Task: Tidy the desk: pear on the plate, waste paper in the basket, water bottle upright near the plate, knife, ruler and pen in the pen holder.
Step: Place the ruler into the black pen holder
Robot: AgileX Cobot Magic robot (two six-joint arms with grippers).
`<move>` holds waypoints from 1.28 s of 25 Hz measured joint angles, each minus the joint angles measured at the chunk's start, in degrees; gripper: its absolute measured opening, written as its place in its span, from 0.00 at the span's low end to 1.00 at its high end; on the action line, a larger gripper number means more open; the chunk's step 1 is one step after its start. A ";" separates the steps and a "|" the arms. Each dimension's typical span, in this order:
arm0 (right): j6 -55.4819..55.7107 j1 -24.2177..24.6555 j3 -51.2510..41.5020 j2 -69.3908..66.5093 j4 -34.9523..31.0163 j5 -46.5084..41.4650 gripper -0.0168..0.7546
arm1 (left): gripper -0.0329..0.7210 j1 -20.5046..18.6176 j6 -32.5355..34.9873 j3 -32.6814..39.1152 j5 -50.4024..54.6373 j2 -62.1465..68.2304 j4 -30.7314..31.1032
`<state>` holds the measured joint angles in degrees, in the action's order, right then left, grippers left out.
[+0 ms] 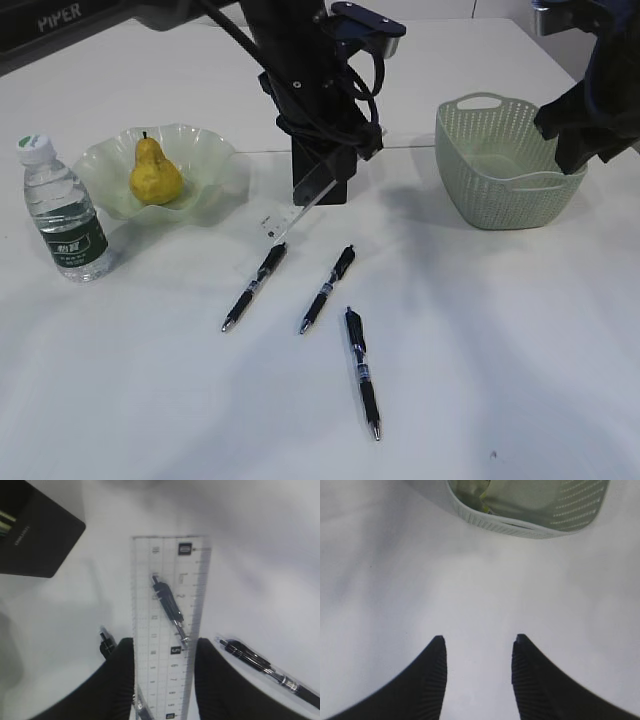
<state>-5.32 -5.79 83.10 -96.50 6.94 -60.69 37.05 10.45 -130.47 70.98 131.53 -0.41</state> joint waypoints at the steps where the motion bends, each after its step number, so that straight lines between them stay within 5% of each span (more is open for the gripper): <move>1: 0.00 0.00 0.00 0.00 0.00 0.00 0.48 | 0.37 -0.17 -0.11 -0.10 0.00 -0.12 0.00; 24: 0.00 0.00 0.00 0.00 0.00 1.32 0.48 | 0.37 -2.84 -1.20 -0.33 -29.22 -1.39 -0.22; 32: 0.00 0.00 0.00 -0.10 0.93 3.07 0.48 | 0.37 -2.84 -1.20 7.23 -45.50 -1.39 -2.72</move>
<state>-5.32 -5.79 83.10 -96.60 7.86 -57.62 34.21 9.25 -123.24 25.48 130.15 -3.13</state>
